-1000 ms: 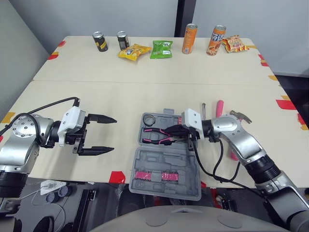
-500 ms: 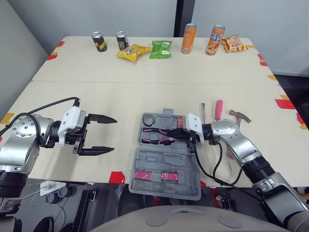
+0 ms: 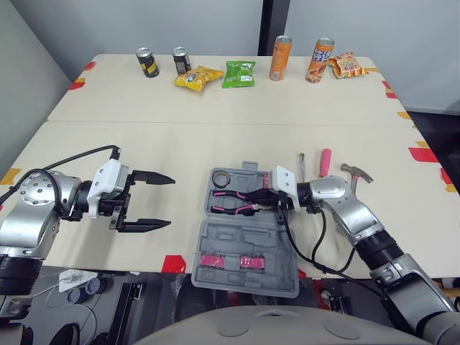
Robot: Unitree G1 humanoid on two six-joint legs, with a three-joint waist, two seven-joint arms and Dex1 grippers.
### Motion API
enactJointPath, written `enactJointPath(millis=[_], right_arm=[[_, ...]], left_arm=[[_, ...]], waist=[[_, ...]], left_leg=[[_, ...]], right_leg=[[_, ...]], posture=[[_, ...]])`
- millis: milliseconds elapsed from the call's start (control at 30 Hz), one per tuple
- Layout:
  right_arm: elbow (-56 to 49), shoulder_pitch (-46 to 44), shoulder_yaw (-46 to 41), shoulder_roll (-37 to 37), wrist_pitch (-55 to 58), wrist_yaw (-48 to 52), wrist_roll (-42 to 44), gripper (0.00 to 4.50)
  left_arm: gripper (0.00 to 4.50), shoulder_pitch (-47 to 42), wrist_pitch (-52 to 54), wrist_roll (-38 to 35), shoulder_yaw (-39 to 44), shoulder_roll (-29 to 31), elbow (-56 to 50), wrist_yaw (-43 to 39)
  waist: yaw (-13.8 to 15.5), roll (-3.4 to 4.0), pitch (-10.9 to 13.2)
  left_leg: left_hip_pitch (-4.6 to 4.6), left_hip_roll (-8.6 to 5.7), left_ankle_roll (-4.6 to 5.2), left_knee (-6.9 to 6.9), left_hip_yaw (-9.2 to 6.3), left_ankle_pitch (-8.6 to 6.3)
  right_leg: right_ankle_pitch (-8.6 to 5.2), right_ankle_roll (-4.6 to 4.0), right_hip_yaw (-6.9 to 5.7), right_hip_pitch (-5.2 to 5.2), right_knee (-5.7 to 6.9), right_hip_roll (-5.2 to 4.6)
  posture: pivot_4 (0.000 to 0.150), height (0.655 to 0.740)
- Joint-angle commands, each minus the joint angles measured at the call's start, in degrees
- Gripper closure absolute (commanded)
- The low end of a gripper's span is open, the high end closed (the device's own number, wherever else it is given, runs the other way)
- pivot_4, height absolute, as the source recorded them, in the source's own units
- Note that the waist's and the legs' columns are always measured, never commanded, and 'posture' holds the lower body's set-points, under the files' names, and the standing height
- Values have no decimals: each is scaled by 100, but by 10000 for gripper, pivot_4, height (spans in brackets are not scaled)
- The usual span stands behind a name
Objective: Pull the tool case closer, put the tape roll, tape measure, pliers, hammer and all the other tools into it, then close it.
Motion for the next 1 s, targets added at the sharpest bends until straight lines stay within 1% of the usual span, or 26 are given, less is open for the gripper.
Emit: enactJointPath(millis=[33, 300, 533, 600, 667, 767, 833, 900, 1000], right_arm=[[242, 7, 159, -119, 304, -99, -339, 44741], [659, -61, 657, -203, 1213, -102, -690, 44741], [1196, -80, 1061, -220, 1493, -140, -900, 44741], [1378, -70, 1182, -243, 1565, -106, -961, 44741], [1509, -71, 1276, -252, 1629, -64, -992, 44741], [1725, -80, 1371, -162, 1823, -54, -963, 44741], [1823, -85, 1398, -89, 2058, -2, -905, 44741], [1870, -95, 1434, -48, 2216, 60, -899, 44741], [1871, -86, 1497, -26, 2494, 131, -908, 44741]], left_arm=[[0, 33, -10, -53, 61, 4, -208, -27], [0, 84, -6, -61, 52, -21, -243, -22], [0, 120, -11, -62, 34, -57, -255, -10], [0, 129, -10, -58, 28, -76, -258, -10], [0, 131, -11, -48, 27, -93, -255, -16], [0, 129, -13, -34, 10, -104, -238, -22], [0, 137, -11, -29, -1, -114, -244, -15], [0, 144, -15, -19, -10, -121, -238, -14], [0, 137, -20, 0, -23, -132, -215, -14]], waist=[[-1, -4, -16], [-60, -4, -123], [-85, 1, -255], [-88, 6, -269], [-93, 26, -312], [-95, 16, -355], [-115, 9, -380], [-128, 12, -402], [-131, 16, -426]], left_leg=[[0, 0, 0, 0, 0, 0], [13, 0, 0, -1, 0, 0], [28, 1, -1, -14, 0, -1], [68, 1, -3, -32, 2, -3], [113, 1, -4, -63, 4, -5], [149, 1, -4, -81, 4, -7], [191, 0, -2, -101, 5, -10], [210, 0, 12, -124, 11, -17], [212, -1, 17, -142, 12, -14]], right_leg=[[0, 0, 0, 0, 0, 0], [0, 0, 0, 10, -19, -1], [0, -1, -2, 25, -38, -2], [-1, -1, -5, 68, -57, -4], [-3, -5, -10, 119, -91, -5], [-5, -7, -15, 156, -114, -7], [-7, -9, -19, 196, -135, -11], [-10, -14, -21, 212, -148, -12], [-11, -16, -25, 211, -154, -12]], posture=[[1500, 7400], [1500, 7400], [1500, 7400], [1500, 7400], [1500, 7400], [1500, 7400], [1500, 7400], [1500, 7400], [1500, 7400]])
